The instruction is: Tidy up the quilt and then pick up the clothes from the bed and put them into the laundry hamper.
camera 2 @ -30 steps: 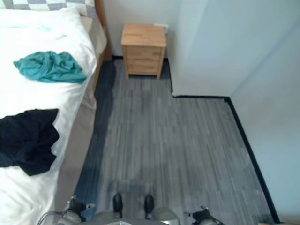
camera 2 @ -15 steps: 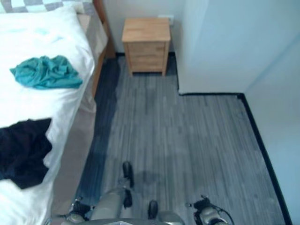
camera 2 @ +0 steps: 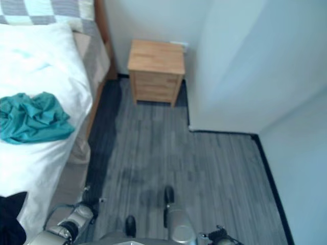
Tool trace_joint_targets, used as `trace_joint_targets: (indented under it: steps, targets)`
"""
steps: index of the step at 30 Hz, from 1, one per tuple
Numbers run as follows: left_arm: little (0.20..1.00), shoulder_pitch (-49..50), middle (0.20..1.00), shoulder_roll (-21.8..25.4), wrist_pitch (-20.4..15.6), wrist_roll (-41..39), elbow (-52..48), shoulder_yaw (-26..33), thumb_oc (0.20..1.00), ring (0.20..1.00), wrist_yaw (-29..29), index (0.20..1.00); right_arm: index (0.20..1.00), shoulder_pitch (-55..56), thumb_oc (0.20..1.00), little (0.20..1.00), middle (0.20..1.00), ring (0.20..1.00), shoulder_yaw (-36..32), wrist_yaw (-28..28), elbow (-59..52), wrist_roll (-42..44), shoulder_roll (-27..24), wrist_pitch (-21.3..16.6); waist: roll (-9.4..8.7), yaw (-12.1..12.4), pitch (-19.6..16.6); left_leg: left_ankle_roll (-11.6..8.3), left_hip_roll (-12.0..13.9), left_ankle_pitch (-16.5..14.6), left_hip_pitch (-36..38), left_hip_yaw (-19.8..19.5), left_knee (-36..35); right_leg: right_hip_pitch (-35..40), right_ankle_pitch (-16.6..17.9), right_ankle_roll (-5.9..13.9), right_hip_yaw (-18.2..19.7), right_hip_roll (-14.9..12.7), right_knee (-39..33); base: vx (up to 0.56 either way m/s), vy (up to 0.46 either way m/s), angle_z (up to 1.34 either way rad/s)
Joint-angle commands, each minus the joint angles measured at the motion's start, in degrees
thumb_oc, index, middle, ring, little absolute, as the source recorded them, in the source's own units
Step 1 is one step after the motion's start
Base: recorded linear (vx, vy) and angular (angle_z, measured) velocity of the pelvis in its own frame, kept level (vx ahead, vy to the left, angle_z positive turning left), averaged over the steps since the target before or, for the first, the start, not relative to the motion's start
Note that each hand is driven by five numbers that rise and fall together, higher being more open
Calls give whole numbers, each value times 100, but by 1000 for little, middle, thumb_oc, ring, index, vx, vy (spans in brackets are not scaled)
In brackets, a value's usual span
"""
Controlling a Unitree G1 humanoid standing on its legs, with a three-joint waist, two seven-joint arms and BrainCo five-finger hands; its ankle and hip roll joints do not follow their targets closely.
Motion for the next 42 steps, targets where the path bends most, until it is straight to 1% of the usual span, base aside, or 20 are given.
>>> trace_joint_targets:
  steps: [1, 2, 4, 6, 9, 11, 12, 14, 17, 18, 19, 22, 25, 27, 29, 32, 38, 39, 40, 42]
  targets:
    - [1000, 291, 1000, 110, -71, 263, -79, -66, 1000, 1000, 149, 1000, 1000, -200, 1000, 1000, 1000, 1000, -45, 14, 270, -80, -231, 57, -29, -67, 20, -488, 433, -295, -249, 398, 1723, 670, -5, 60, 34, 57, 503, 434, -601, 77]
    - [1000, 304, 1000, 110, -69, 61, -208, -9, 1000, 1000, 210, 1000, 1000, -178, 1000, 1000, 1000, 1000, -174, -63, 233, 43, -294, 66, -136, 44, 224, -559, 703, 357, -1267, 421, 3628, 954, -145, -232, -227, 15, 572, 286, -507, 74]
    - [1000, 304, 1000, 113, -68, 61, -208, -8, 1000, 1000, 210, 1000, 1000, -180, 1000, 1000, 1000, 1000, -173, -63, 234, 43, -291, 66, -141, 26, 197, -559, 694, 368, -1310, 406, 3636, 925, -136, -232, -239, 5, 568, 119, -282, 93]
    - [1000, 385, 1000, 54, -71, -231, -241, 135, 1000, 1000, 283, 1000, 1000, -299, 1000, 1000, 1000, 1000, -284, -142, 183, 281, -354, 39, -227, 127, 302, -486, 1049, 393, -1797, 1053, 4215, 1275, -284, -404, -543, -31, 477, 231, -299, 73]
    - [1000, 532, 1000, -25, -73, -162, -152, 142, 1000, 1000, 232, 1000, 1000, -395, 1000, 1000, 1000, 1000, -273, -141, 107, 292, -417, 34, -171, 180, 285, -449, 971, 176, -1969, 1586, 3623, 1617, -431, -408, -751, -66, 293, 336, -90, 54]
    - [1000, 829, 1000, -122, -33, 159, 12, 129, 1000, 1000, 38, 1000, 1000, -522, 1000, 1000, 1000, 1000, -231, -88, -26, 138, -501, 1, 78, 250, 54, -464, 652, 136, -1968, 2742, 1741, 2175, -946, -280, -1100, 41, 206, 638, 44, 77]
    - [1000, 830, 1000, -121, -32, 159, 12, 129, 1000, 1000, 38, 1000, 1000, -521, 1000, 1000, 1000, 1000, -230, -88, -26, 138, -501, 1, 73, 249, 58, -462, 642, 143, -1954, 2744, 1724, 2182, -949, -277, -1101, 34, 207, 673, 5, 69]
    - [1000, 982, 1000, -114, 80, 222, 110, 254, 1000, 1000, -49, 1000, 1000, -532, 1000, 1000, 1000, 1000, -227, -99, -39, 68, -454, 0, 145, 286, -65, -384, 752, 288, -1746, 3454, 1136, 2491, -1210, -244, -1588, 141, 435, 568, -13, 56]
    - [1000, 1097, 1000, -88, 152, 341, 261, 292, 1000, 1000, -141, 1000, 1000, -452, 1000, 1000, 1000, 1000, -186, -35, -198, 20, -248, -57, 27, 332, -126, 5, 274, 42, -1375, 3119, 790, 2201, -834, 298, -1868, -29, 2020, 426, 68, 56]
    - [1000, 1097, 1000, -87, 152, 341, 261, 292, 1000, 1000, -141, 1000, 1000, -452, 1000, 1000, 1000, 1000, -186, -35, -198, 20, -247, -56, 23, 331, -128, 7, 268, 43, -1375, 3118, 786, 2197, -840, 300, -1869, -35, 2030, 361, 71, 57]
    - [1000, 1064, 1000, -40, 181, 472, 240, 221, 1000, 1000, -142, 1000, 1000, -467, 1000, 1000, 1000, 1000, -167, 21, -433, 40, -132, -75, -2, 212, 16, 152, 148, -78, -1039, 3035, 661, 1669, -217, 592, -1806, -235, 3389, 307, 38, 56]
    - [1000, 940, 1000, 9, 179, 432, 132, 166, 1000, 1000, -133, 1000, 1000, -523, 1000, 1000, 1000, 1000, -130, 42, -641, 44, -22, -107, 109, 124, 185, 114, 266, -58, -656, 2772, 473, 906, -153, 601, -1756, -496, 4184, 317, -43, 93]
    - [1000, 736, 1000, 96, 125, 303, 27, 115, 1000, 1000, -68, 1000, 1000, -519, 1000, 1000, 1000, 1000, -81, 28, -628, 52, 18, -106, 98, 124, 204, -60, 381, -72, -507, 2418, 407, 763, -462, 345, -1659, -851, 3181, 363, -239, 89]
    - [1000, 603, 1000, 150, 78, 258, -69, 52, 1000, 1000, -14, 1000, 1000, -558, 1000, 1000, 1000, 1000, -42, 26, -618, 57, 1, -99, 36, 123, 152, -214, 496, -16, -535, 2208, 422, 902, -352, 227, -1379, -832, 1649, 261, -395, 108]
    - [1000, 529, 1000, 169, 53, 293, -137, -42, 1000, 1000, 29, 1000, 1000, -563, 1000, 1000, 1000, 1000, -55, 24, -592, 113, -62, -77, -54, 52, 55, -373, 538, -38, -489, 1862, 364, 1027, -84, 318, -667, -752, 479, 306, -459, 71]
    - [1000, 587, 1000, 237, 27, 423, -50, -28, 1000, 1000, 68, 1000, 1000, -469, 1000, 1000, 1000, 1000, -55, 33, -571, 90, -155, -98, -124, 43, -40, -540, 669, -93, -368, 1455, 287, 923, -66, 374, 207, -619, 132, 307, -416, 126]
    - [1000, 821, 1000, 174, 72, 366, 180, 83, 1000, 1000, 114, 1000, 1000, -698, 1000, 1000, 1000, 1000, -67, -106, -745, 113, -394, -190, -74, 23, -51, -760, 1129, 13, -677, 1429, 1229, 1229, -97, 160, -208, -449, 45, 165, -362, 51]
    - [1000, 861, 1000, 112, 83, 317, 171, 86, 1000, 1000, 162, 1000, 1000, -719, 1000, 1000, 1000, 1000, -115, -215, -957, 97, -519, -243, -43, -36, 37, -771, 1315, 200, -953, 1733, 1728, 1424, -183, 25, -465, -459, 22, 79, -229, 89]
    - [1000, 945, 1000, 83, 118, 381, 129, 28, 1000, 1000, 185, 1000, 1000, -766, 1000, 1000, 1000, 1000, -115, -399, -1638, -96, -792, -282, -47, -177, 123, -824, 1607, 180, -1006, 2667, 2065, 1721, -471, -73, -874, -474, 75, 82, -225, 147]
    - [1000, 1007, 1000, 74, 96, 534, 2, 19, 1000, 1000, 202, 1000, 1000, -948, 1000, 1000, 1000, 1000, -114, -535, -2672, -398, -1194, -331, -45, -200, 199, -714, 1357, -52, -1327, 2999, 2200, 1787, -578, -145, -1012, -418, 151, 38, -120, 137]
